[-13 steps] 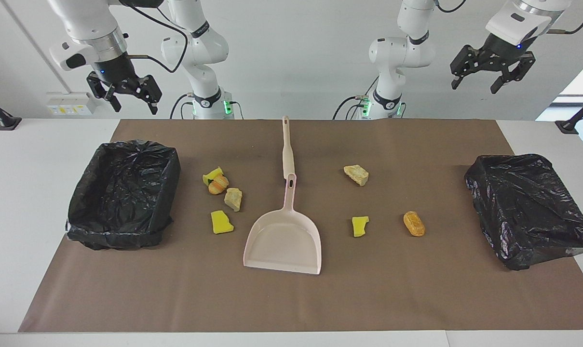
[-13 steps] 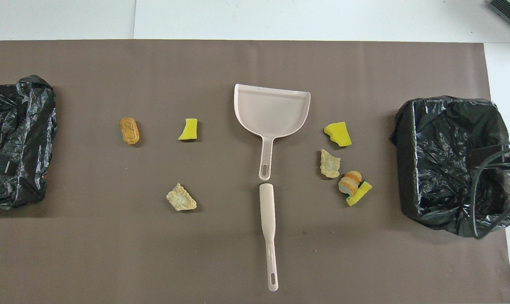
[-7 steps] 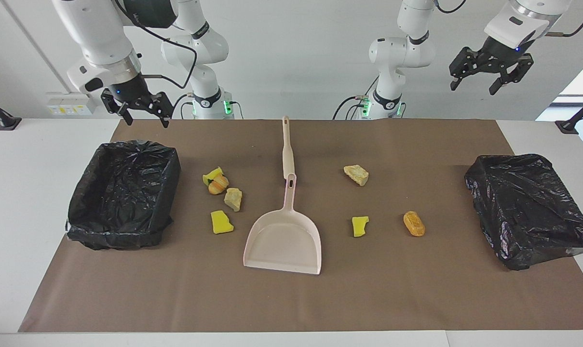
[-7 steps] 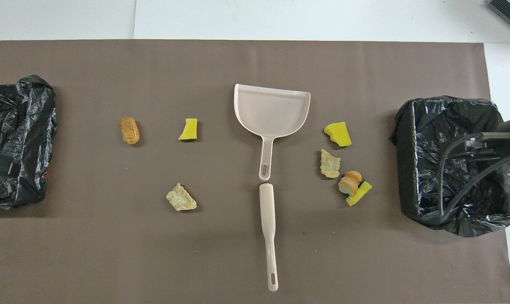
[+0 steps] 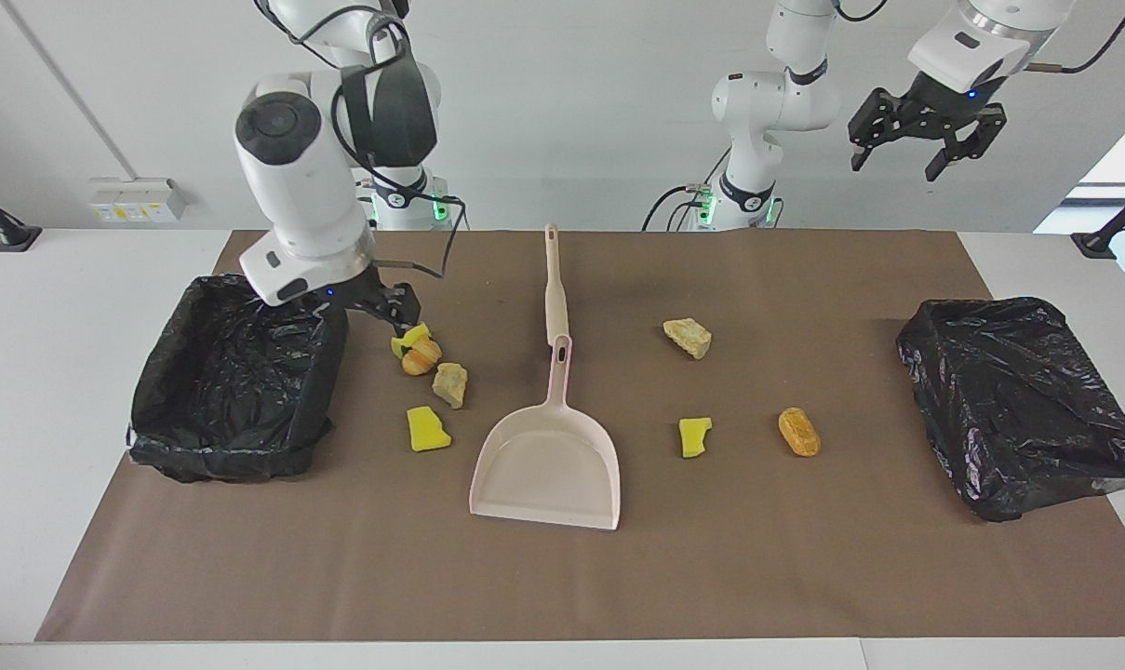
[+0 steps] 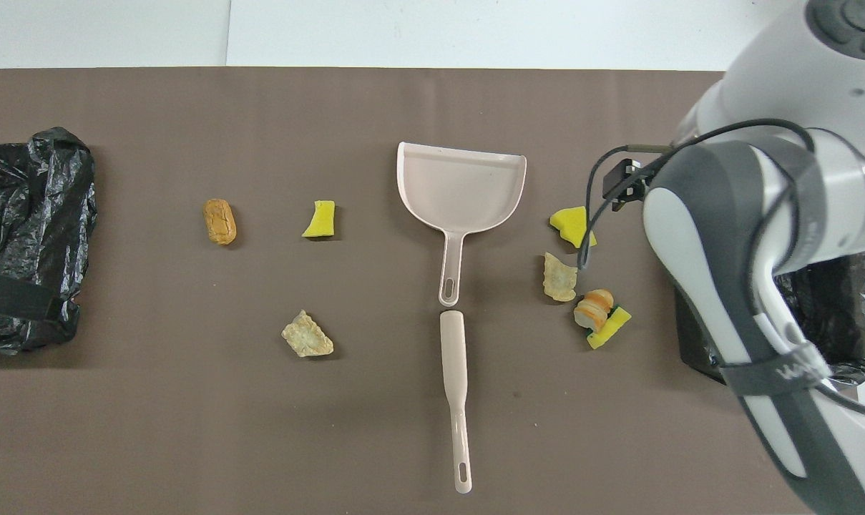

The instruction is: Sweep and dump trash in bin

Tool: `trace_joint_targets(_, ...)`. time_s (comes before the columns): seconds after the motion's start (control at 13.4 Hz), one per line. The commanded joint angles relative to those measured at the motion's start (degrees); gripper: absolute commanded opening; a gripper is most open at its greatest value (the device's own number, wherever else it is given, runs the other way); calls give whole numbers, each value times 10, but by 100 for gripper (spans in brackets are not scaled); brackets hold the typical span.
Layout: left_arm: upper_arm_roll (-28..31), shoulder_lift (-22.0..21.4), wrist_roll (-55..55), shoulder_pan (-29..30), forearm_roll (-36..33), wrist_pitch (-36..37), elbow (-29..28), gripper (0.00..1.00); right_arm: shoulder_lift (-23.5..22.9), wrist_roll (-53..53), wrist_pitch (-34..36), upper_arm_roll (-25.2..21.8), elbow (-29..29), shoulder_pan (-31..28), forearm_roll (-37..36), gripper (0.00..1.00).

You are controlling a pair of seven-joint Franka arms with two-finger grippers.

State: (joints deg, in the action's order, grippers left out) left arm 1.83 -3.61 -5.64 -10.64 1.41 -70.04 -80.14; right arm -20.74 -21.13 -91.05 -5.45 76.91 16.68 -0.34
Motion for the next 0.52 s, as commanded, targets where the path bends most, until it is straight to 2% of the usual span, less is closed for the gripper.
trace_joint_targets(0.0,4,-66,4,-31,1,-32,-94,100,-71,-75,-9,4,-74,34,13,100)
trace_joint_targets(0.22,3,-122,11,-103,4,-84,-212,100,-105,-124,-35,18,-76,39,78,100)
trace_joint_targets(0.3,3,-139,38,-126,4,-112,-252,100,-116,-125,-37,41,-75,37,95,100)
trace_joint_targets(0.45,-1,-153,126,-183,5,-174,-314,100,-134,-138,-47,56,-71,54,99,100)
